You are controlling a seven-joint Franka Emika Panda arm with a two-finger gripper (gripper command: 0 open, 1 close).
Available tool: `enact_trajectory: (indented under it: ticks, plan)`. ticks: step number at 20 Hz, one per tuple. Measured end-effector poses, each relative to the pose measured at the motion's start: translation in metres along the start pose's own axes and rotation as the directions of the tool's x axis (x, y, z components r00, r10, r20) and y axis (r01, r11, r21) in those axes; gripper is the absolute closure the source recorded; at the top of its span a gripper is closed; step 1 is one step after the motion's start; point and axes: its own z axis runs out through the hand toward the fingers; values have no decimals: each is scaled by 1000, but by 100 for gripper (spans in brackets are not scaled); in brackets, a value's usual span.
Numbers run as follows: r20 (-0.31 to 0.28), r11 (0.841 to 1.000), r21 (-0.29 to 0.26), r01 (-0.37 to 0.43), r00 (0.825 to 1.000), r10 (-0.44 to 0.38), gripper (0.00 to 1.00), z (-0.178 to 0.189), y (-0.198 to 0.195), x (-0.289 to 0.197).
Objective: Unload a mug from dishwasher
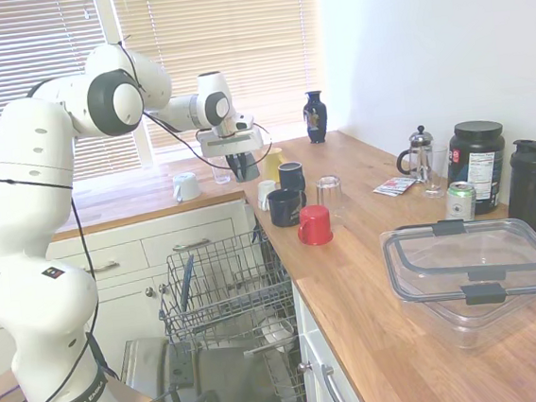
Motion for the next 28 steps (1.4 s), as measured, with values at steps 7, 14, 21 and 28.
enact_trajectory:
  ticks: [7,14,21,28]
  plan:
    - [5,1000,-7,0,1000,0,100,16,-4,5]
    - [3,1000,-15,-7,1000,7,100,38,-10,15]
    - [25,999,-28,-31,999,32,100,63,-4,25]
    - [32,999,-27,-33,999,34,100,67,-6,25]
